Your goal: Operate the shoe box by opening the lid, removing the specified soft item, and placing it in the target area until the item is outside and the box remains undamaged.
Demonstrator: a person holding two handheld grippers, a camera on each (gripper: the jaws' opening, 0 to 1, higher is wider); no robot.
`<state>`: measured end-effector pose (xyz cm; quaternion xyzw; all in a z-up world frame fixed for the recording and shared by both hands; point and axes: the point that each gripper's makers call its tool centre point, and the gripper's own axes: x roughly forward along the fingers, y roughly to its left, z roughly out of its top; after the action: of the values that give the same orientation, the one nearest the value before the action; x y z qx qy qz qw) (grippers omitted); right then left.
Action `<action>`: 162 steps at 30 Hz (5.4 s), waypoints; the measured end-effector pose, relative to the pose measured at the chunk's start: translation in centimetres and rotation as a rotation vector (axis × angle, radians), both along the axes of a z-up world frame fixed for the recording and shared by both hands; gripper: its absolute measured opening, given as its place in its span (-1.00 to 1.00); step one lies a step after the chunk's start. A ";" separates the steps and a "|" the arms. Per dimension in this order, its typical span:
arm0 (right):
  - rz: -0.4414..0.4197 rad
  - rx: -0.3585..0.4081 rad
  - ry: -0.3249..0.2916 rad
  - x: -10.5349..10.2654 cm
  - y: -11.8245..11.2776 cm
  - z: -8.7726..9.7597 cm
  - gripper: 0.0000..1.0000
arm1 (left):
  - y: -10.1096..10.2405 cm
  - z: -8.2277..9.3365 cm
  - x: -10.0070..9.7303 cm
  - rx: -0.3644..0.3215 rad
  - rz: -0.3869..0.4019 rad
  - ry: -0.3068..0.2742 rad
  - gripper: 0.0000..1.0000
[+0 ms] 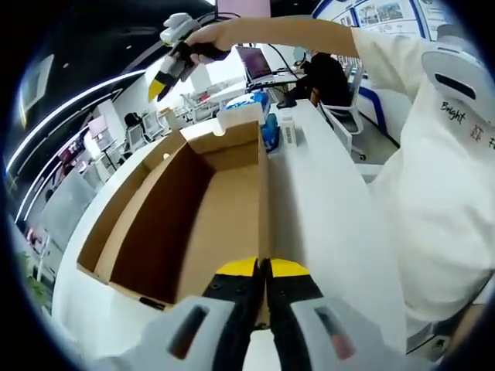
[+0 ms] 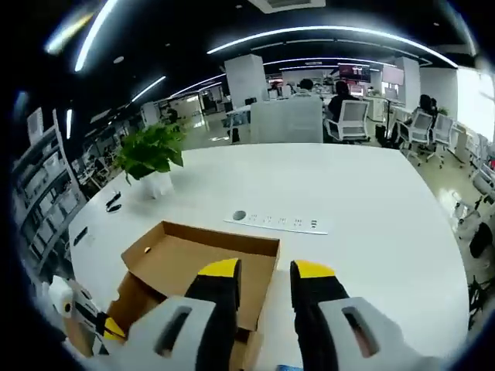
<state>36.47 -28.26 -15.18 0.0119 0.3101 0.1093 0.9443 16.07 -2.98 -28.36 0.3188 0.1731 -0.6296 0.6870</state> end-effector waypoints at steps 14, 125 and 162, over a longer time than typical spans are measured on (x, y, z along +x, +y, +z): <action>-0.003 -0.113 0.050 2.0 1.1 -1.4 -0.42 | 0.0 0.0 0.0 -0.006 -0.006 -0.011 -0.94; -0.126 -0.159 -0.263 1.9 0.5 -3.0 -0.95 | 0.6 0.4 1.6 -0.071 0.153 0.049 -0.84; -0.164 -0.074 -0.566 -7.1 1.2 -0.3 -1.00 | 1.3 1.0 3.7 -0.169 0.223 0.019 -0.65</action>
<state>29.41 -27.07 -15.45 -0.0286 0.0364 0.0204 0.9987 19.73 -1.68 -27.37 0.2328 0.1600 -0.5647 0.7754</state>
